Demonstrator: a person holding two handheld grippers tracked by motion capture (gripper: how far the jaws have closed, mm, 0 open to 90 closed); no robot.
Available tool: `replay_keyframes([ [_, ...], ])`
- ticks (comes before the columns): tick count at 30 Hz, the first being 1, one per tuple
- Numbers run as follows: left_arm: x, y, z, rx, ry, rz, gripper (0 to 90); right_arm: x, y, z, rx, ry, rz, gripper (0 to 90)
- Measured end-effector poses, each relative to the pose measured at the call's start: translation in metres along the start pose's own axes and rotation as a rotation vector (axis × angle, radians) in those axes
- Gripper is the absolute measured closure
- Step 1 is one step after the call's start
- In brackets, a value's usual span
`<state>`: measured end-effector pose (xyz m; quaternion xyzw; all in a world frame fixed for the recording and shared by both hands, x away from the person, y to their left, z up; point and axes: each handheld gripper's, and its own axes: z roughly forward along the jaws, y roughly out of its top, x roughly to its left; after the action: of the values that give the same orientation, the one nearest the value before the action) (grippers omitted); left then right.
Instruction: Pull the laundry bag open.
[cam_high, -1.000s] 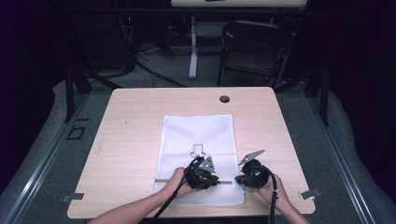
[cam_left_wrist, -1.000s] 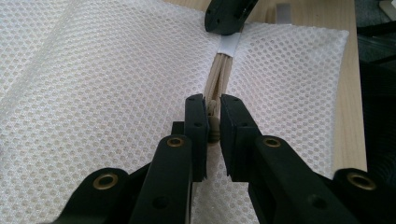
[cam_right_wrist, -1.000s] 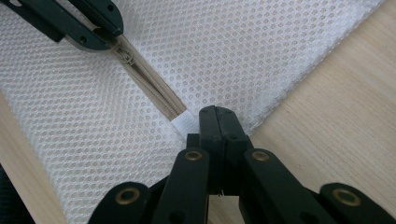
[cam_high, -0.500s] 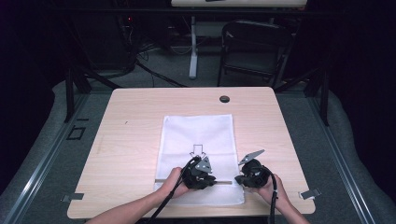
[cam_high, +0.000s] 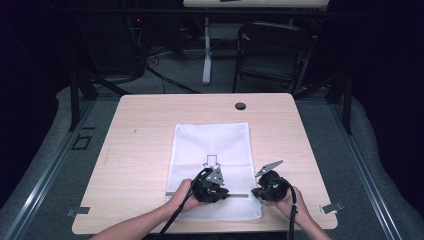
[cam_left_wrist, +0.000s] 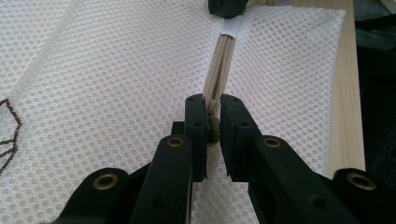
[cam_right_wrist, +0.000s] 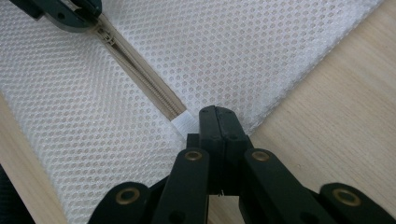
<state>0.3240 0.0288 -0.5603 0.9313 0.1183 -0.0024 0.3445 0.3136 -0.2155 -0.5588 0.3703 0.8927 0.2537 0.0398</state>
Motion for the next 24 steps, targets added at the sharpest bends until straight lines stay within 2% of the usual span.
replay_keyframes([
  [3, 0.0025, -0.0030, -0.0025, -0.002, -0.002, -0.012, 81.9, 0.0003, -0.0001, 0.0002, -0.003, 0.002, 0.004, 90.0],
  [8, 0.0017, -0.0031, -0.0030, 0.001, -0.004, -0.004, 81.9, 0.0005, 0.0002, 0.0000, 0.002, -0.003, 0.005, 90.0],
  [9, 0.0016, -0.0029, -0.0037, 0.015, 0.007, -0.002, 81.9, 0.0006, 0.0001, 0.0001, -0.002, 0.003, 0.008, 90.0],
  [10, 0.0024, -0.0040, -0.0034, 0.003, -0.006, -0.001, 81.9, 0.0006, 0.0002, 0.0000, 0.001, -0.002, 0.006, 90.0],
  [15, 0.0035, -0.0070, -0.0067, -0.001, -0.006, -0.006, 81.9, 0.0003, -0.0001, 0.0001, -0.002, 0.005, 0.010, 90.0],
  [16, 0.0036, -0.0069, -0.0075, 0.014, 0.003, -0.005, 81.9, 0.0002, -0.0001, 0.0001, -0.002, 0.005, 0.010, 90.0],
  [19, 0.0048, -0.0088, -0.0083, -0.004, -0.011, -0.011, 81.9, 0.0002, -0.0001, 0.0000, -0.001, 0.005, 0.010, 90.0],
  [21, 0.0039, -0.0090, -0.0096, 0.004, -0.002, 0.000, 81.9, 0.0002, 0.0000, 0.0000, -0.001, 0.005, 0.010, 90.0],
  [24, 0.0046, -0.0104, -0.0106, 0.002, -0.003, -0.006, 81.9, 0.0001, -0.0002, 0.0000, -0.002, 0.007, 0.010, 90.0],
])
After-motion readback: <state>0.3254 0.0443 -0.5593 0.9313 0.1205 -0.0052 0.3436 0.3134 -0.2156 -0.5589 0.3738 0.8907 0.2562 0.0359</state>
